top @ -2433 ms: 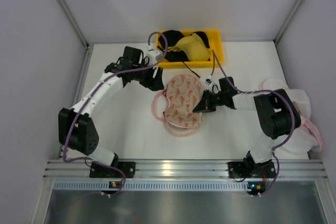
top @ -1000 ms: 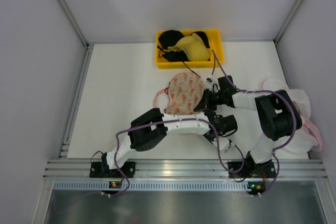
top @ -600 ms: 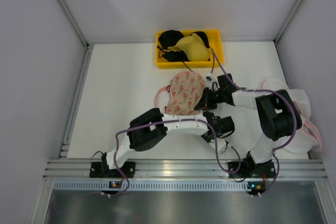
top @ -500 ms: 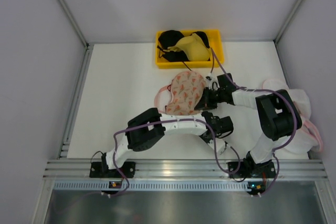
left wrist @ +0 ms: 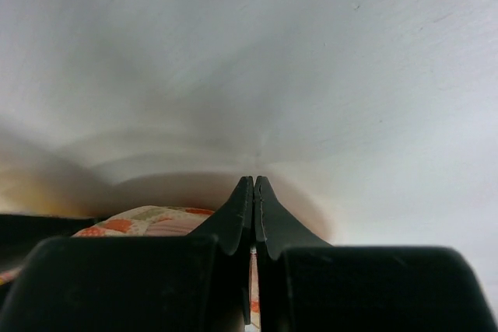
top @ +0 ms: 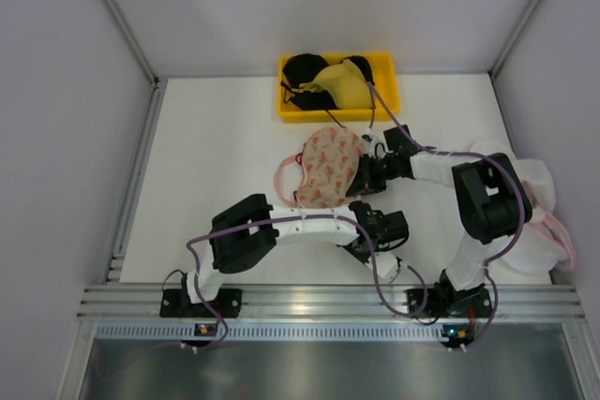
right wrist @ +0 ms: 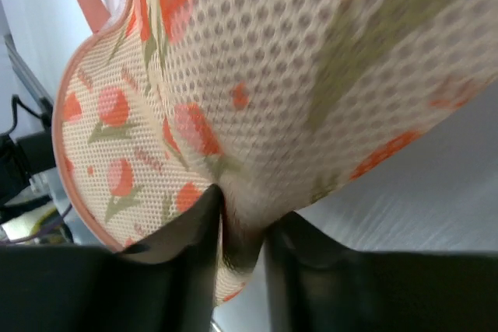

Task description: Place the bra in the laundry bag and zip it closed

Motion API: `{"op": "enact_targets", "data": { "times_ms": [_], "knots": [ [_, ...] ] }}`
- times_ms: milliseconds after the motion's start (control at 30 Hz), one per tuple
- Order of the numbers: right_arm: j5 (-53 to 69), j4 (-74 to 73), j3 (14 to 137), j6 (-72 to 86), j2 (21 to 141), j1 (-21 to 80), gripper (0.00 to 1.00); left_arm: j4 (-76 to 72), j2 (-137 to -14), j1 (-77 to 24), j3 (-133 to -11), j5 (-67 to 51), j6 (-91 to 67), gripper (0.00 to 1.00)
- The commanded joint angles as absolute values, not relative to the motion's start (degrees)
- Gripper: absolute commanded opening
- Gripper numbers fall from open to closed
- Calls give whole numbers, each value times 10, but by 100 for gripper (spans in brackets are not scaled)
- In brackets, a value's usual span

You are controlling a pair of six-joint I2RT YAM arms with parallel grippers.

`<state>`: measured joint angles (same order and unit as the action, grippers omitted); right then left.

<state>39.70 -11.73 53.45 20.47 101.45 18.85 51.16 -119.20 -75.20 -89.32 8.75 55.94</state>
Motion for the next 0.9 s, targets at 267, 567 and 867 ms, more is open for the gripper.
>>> {"op": "enact_targets", "data": {
  "times_ms": [267, 567, 867],
  "knots": [
    [444, -235, 562, 122, 961, 164, 90, 519, -1201, -721, -963, 59, 492, 0],
    [543, -160, 470, 205, 933, 157, 73, 485, -1223, -707, -1004, 76, 491, 0],
    [548, -199, 503, 180, 970, 152, 0, 483, -1191, -708, -963, 48, 490, 0]
  ]
}}
